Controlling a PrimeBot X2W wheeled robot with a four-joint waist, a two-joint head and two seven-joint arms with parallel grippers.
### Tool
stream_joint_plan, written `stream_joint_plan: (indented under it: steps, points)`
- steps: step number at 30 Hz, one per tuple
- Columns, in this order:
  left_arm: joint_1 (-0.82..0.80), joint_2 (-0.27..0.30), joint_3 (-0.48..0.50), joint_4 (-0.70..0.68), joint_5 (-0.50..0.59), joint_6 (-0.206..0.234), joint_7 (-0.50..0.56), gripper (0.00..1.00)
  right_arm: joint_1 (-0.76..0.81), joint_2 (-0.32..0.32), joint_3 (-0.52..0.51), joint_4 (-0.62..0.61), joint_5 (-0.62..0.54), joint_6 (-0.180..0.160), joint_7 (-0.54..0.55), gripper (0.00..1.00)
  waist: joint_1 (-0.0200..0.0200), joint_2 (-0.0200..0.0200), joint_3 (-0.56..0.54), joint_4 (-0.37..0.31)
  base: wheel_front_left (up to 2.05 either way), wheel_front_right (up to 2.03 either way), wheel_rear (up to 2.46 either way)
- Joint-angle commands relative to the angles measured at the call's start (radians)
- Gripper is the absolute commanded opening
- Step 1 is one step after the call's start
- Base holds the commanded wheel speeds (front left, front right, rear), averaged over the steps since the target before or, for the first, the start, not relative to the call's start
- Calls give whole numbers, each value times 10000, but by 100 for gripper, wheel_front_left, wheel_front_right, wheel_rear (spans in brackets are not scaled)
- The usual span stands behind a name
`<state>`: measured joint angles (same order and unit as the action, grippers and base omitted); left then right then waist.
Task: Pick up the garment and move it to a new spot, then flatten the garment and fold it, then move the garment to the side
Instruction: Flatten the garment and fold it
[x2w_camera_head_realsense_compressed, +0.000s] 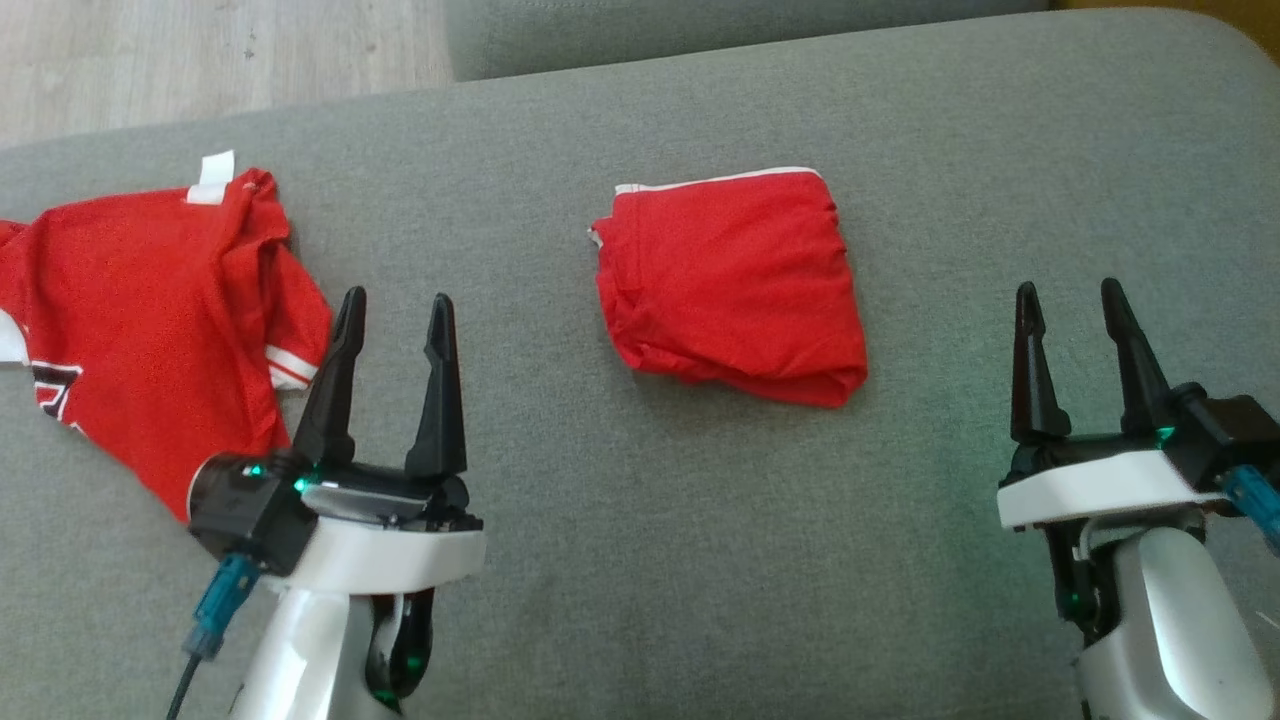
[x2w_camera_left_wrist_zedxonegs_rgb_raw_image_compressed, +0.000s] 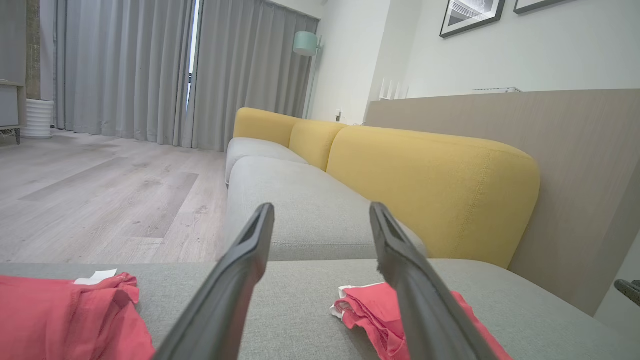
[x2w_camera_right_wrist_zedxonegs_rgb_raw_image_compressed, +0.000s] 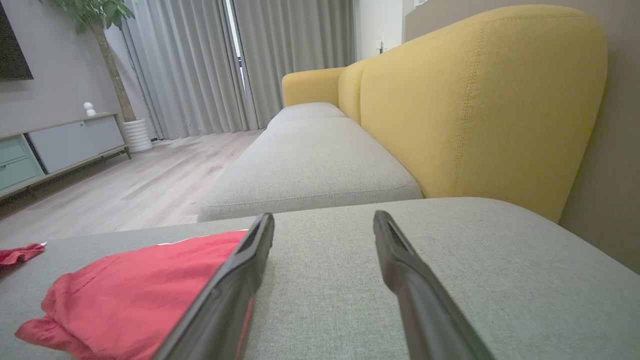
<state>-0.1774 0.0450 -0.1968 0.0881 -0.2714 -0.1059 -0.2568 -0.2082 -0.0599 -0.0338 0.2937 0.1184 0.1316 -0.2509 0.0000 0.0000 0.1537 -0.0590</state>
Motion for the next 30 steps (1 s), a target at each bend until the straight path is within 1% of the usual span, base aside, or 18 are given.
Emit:
stream_joint_plan:
  steps: [1, 3, 4, 5, 7, 11, 16, 21, 22, 26, 28, 30]
  points:
    - [-243, 53, 235, -363, 59, -51, -49, 100, -162, 92, 277, -509, 105, -9, -107, 100, 0, 0, 55, -15, 0, 0, 0]
    - [-247, 53, 191, -365, 54, -68, -49, 100, -112, 93, 257, -611, 163, -9, -107, 100, 0, 0, 96, 17, 0, 0, 0]
    - [-285, 53, 132, -344, 44, -88, -49, 100, -161, 94, 233, -701, 143, -9, -107, 46, 0, 0, 156, 117, 0, 0, 0]
    - [-305, 53, 111, -326, 37, -99, -49, 100, -208, 94, 220, -752, 87, -9, -107, 0, 0, 0, 180, 177, 0, 0, 0]
    - [-344, 53, 78, -290, 22, -116, -49, 100, -334, 95, 185, -829, -43, -9, -108, 0, 0, 0, 238, 317, 0, 0, 0]
    - [-496, 53, -74, -269, -22, -149, -49, 100, -881, 95, 204, -798, -483, -9, -108, 0, 0, 0, 545, 831, 0, 0, 0]
    - [-658, 53, -264, -263, -143, -161, -49, 100, -1711, 96, 378, -134, -1073, -9, -84, 0, 0, 0, 994, 1449, 0, 0, 0]
    - [-809, 53, -499, -192, -259, -170, -49, 100, -2646, 96, 225, 1494, -1385, -9, 131, 0, 0, 0, 1379, 1989, 0, 0, 0]
    - [-809, 53, -499, -192, -259, -170, -49, 100, -2646, 96, 225, 1494, -1385, -9, 131, 0, 0, 0, 1379, 1989, 0, 0, 0]
    - [-954, 53, -707, -132, -334, -175, -49, 100, -3340, 96, -362, 3306, -1828, -9, 477, 0, 0, 0, 1584, 2322, 0, 0, 0]
    - [-997, 53, -745, -101, -372, -167, -49, 100, -3618, 96, -632, 4306, -1666, -9, 826, 0, 0, 0, 1612, 2429, 0, 0, 0]
    - [-1014, 53, -733, -86, -410, -146, -49, 100, -3907, 96, -511, 4860, -2118, -9, 769, 0, 0, 0, 1622, 2485, 0, 0, 0]
